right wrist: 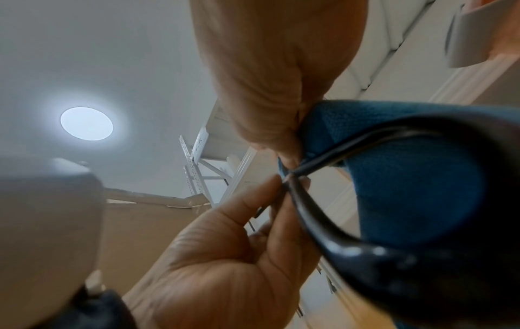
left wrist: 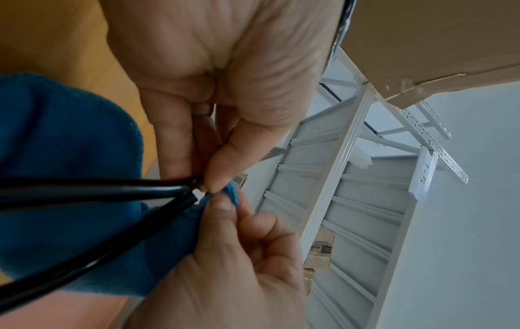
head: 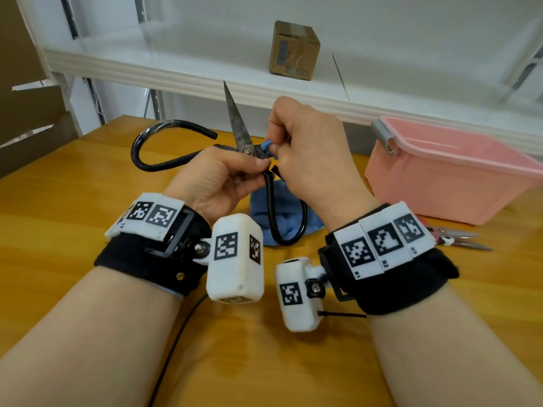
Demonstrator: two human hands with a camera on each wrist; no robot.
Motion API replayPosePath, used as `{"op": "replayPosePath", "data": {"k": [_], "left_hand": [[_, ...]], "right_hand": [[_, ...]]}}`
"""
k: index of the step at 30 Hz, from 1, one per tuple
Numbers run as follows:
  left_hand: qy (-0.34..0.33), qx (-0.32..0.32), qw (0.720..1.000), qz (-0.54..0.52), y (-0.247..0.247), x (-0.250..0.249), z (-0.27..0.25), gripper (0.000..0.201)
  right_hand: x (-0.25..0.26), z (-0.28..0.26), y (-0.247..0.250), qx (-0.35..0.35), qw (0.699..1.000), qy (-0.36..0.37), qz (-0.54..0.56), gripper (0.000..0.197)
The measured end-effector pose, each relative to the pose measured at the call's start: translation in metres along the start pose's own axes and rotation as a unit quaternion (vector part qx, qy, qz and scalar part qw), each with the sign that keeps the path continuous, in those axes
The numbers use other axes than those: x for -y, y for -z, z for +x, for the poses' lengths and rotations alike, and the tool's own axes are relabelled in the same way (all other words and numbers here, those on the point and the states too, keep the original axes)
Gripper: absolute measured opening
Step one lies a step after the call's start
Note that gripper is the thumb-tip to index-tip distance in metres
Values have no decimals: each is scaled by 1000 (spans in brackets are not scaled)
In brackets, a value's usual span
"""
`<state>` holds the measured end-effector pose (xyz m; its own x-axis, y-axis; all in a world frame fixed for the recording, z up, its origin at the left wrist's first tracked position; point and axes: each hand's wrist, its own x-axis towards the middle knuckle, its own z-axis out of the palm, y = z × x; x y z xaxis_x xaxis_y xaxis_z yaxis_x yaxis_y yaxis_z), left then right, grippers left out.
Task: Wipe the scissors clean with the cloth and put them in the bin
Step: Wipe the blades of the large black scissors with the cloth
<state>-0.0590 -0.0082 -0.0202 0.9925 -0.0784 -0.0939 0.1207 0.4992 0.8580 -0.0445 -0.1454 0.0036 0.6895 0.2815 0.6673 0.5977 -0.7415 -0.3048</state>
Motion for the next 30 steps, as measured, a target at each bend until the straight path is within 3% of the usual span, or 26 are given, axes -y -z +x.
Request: {"op": "replayPosePath", "data": {"k": [3,7,14,20,25,30], "left_hand": [[5,-14,1000,-3,-1,0,-1,10],[5,-26,1000,7,-2,0,-1,28],[21,-37,999,10,0,-2,-2,10],[30,-41,998,-26,7,-10,-4,8],[40,-23,999,-25,11,-12,-4,6],[58,-13,998,-9,13,-12,-3,21]], "right_hand": [[-10,2,2,-14,999,-39,-9,25],[-25,3,6,-39,996,-84,-15,27],[-39,1,10,-53,990,-131,-9,27],[-56,1,31,-81,979,-186,-8,25],[-62,7,43,-114,968,-217,52,29],[-64,8,48,-126,961,-236,74,30]]}}
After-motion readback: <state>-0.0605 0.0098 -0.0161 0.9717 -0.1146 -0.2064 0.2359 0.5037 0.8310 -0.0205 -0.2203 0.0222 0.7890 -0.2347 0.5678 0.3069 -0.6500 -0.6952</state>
